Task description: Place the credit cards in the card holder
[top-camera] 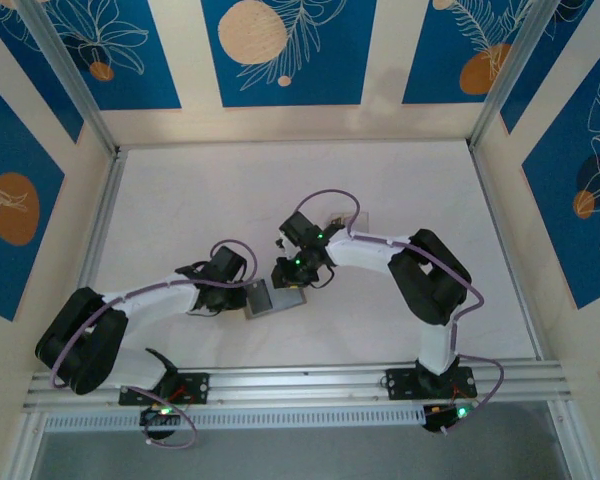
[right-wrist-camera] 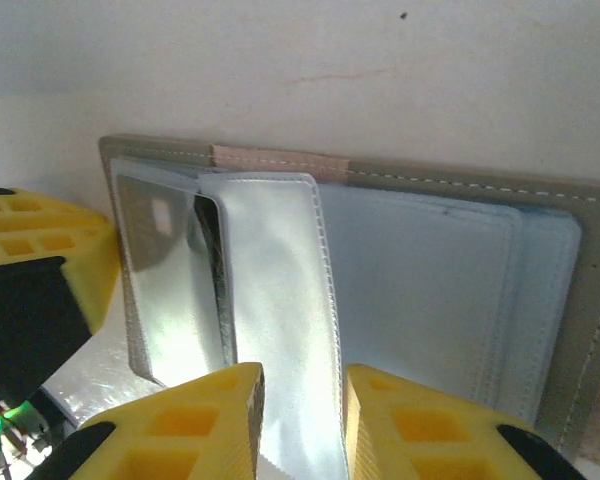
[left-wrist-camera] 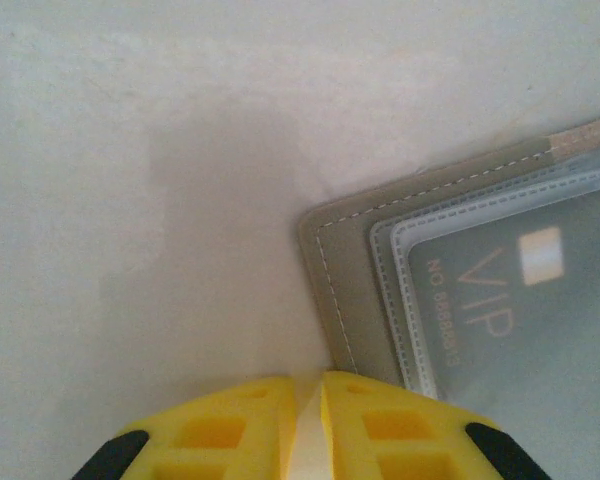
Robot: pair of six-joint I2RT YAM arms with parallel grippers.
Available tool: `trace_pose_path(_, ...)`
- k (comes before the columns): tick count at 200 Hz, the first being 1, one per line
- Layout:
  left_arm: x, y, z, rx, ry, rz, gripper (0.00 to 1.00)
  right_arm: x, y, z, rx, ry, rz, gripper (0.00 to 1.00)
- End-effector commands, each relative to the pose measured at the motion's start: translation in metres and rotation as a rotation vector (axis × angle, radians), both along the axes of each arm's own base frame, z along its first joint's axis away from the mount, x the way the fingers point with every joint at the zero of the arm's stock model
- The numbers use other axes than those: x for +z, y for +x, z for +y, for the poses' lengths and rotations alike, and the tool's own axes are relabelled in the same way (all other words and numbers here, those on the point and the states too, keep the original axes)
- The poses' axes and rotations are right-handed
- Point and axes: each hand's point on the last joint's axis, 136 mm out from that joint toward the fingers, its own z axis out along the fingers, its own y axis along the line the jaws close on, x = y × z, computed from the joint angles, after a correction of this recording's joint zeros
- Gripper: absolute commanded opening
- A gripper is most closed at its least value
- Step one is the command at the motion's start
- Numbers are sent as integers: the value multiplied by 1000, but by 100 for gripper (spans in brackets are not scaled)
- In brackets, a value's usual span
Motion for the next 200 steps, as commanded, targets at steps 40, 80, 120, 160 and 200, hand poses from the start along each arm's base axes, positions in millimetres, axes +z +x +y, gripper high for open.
trace_pose_path(40,-23,5,-16,-35,-58,1,16,5,-8,9,26,50,35,26)
trace_pose_path(80,-24,5,-15,-34,-53,1,16,8,-8,7,24,39,25,7)
trace_pose_path(120,-27,4,-13,-24,-49,5,16,16,-1,-13,-27,-8,-15,0)
trace_pose_path(160,-33,3,-13,-22,-44,18,16,22,3,-29,-89,-46,-37,0)
trace_pose_path(200,-29,5,-16,-32,-56,9,16,29,-1,-21,-64,-12,-42,0)
